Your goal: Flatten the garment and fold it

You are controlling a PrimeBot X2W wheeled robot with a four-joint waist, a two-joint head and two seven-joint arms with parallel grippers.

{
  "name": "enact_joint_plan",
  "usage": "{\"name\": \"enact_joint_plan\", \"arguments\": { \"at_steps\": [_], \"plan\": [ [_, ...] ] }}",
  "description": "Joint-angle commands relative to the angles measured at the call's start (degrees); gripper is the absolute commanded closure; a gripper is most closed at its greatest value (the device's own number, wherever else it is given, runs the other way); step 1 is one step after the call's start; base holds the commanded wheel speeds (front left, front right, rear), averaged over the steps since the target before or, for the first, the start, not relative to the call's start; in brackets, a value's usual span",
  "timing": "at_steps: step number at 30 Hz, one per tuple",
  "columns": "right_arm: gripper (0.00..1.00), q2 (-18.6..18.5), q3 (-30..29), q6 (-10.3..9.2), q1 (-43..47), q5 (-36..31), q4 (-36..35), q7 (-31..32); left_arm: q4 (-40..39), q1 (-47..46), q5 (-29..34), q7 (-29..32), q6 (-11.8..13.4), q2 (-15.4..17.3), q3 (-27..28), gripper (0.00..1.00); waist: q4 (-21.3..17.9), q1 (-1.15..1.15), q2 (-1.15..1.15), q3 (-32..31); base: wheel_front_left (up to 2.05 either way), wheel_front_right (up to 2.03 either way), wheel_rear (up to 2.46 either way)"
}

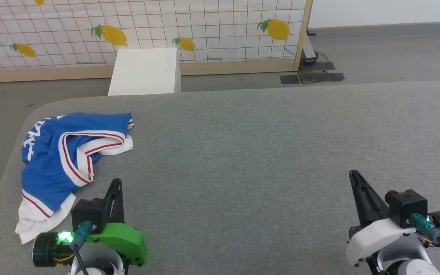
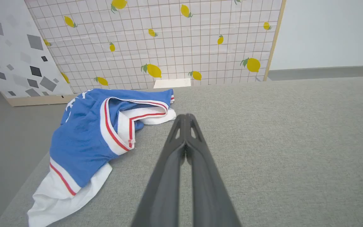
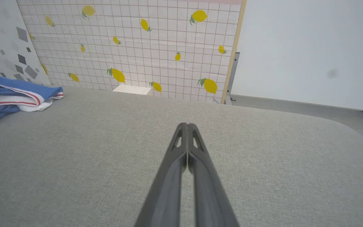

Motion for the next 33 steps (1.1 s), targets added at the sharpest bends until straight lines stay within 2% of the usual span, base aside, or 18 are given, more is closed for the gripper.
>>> {"name": "enact_joint_plan", "arguments": {
  "at_steps": [1,33],
  "plan": [
    [1.0,0.14,0.08,-0.1,-0.89,-0.37,-0.31,0.01,0.15,-0.77,0.6,0.08,-0.06,-0.23,0.24,1.0,0.0,0.0,0.5,0.0,0.0,0.0,0.0],
    [1.0,0.14,0.08,-0.1,-0.89,-0.37,-0.31,0.01,0.15,-0.77,0.6,0.08,-0.06,-0.23,0.24,1.0,0.0,0.0,0.5,0.0,0.0,0.0,0.0]
  ]
}}
